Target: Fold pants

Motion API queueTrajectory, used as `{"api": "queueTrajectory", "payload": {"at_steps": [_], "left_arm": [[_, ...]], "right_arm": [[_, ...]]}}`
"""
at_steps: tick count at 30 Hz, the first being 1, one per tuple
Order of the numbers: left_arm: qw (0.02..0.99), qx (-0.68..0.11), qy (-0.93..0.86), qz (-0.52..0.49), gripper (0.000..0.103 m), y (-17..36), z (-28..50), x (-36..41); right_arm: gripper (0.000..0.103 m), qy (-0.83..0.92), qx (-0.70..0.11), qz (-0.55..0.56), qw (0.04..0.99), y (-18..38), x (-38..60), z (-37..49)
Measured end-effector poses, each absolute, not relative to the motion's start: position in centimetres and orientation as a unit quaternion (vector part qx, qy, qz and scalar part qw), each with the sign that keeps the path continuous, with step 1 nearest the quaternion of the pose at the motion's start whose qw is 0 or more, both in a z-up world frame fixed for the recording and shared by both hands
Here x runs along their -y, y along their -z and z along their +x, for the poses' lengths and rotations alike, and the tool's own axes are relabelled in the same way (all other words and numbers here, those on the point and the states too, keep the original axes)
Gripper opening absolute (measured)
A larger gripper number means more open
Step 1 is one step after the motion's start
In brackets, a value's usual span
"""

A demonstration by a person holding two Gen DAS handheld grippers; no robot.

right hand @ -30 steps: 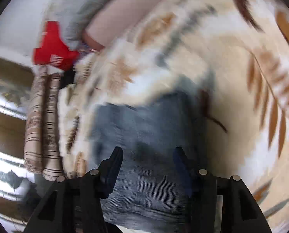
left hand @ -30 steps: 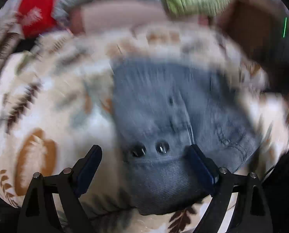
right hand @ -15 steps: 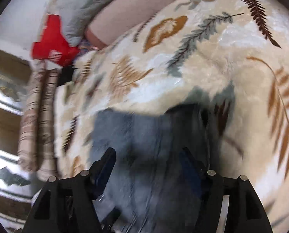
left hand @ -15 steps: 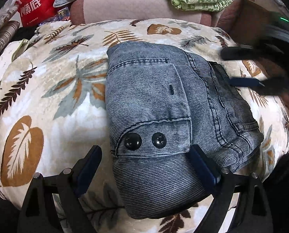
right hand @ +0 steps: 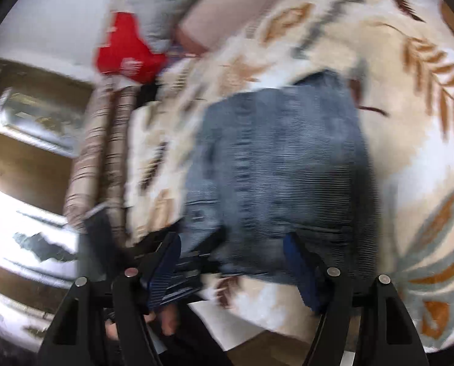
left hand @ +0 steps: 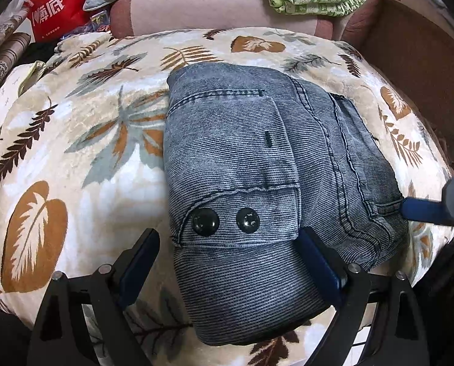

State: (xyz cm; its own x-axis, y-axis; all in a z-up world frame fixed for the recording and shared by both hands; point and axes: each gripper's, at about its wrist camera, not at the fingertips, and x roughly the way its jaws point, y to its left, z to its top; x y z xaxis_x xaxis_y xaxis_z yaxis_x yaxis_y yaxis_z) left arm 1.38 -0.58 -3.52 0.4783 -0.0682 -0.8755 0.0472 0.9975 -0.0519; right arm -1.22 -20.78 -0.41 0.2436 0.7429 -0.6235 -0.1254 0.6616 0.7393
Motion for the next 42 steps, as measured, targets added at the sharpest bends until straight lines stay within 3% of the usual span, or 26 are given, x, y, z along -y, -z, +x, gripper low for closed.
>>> {"api": "queueTrajectory", "payload": {"at_steps": [4,9,14,17,20,25,29,35,42], "left_arm": [[0.862,-0.506,0.035,-0.004,0.093,3.5,1.3,0.7],[0.861,-0.508,0.036,-0.015,0.094,3.7,1.3,0.4],[0.860,-0.508,0.040,-0.019,0.095,3.8,1.3,0.2],[0.860,-0.508,0.040,-0.026,0.096,4.0,1.3,0.1],[0.861,-0.507,0.039,-0.029,0.096,4.1,1.4,0.1],[0.860,-0.508,0.042,-0.031,0.097,4.2,1.3,0.0],[0.860,-0.508,0.040,-0.028,0.097,4.2,1.3,0.0],[0.861,-0.507,0.031,-0.017,0.097,4.1,1.2,0.5],[0.861,-0.508,0.025,-0.009,0.097,3.9,1.3,0.4]], "right_arm": [[0.073,-0.252,-0.566,0.287,0.731,5.0,21.5,-1.1],[0.074,-0.251,-0.549,0.247,0.758,-0.9,21.1,0.6],[0.075,-0.285,-0.538,0.268,0.747,-2.6,18.8,5.6],[0.075,-0.283,-0.556,0.285,0.727,0.2,17.4,9.9],[0.075,-0.248,-0.604,0.327,0.683,6.5,16.8,12.4],[0.075,-0.239,-0.593,0.269,0.720,2.8,16.2,10.2],[0.075,-0.278,-0.566,0.289,0.721,0.5,17.6,5.5],[0.077,-0.271,-0.570,0.302,0.714,4.7,19.9,0.3],[0.077,-0.300,-0.532,0.307,0.730,1.0,20.5,-1.7]]}}
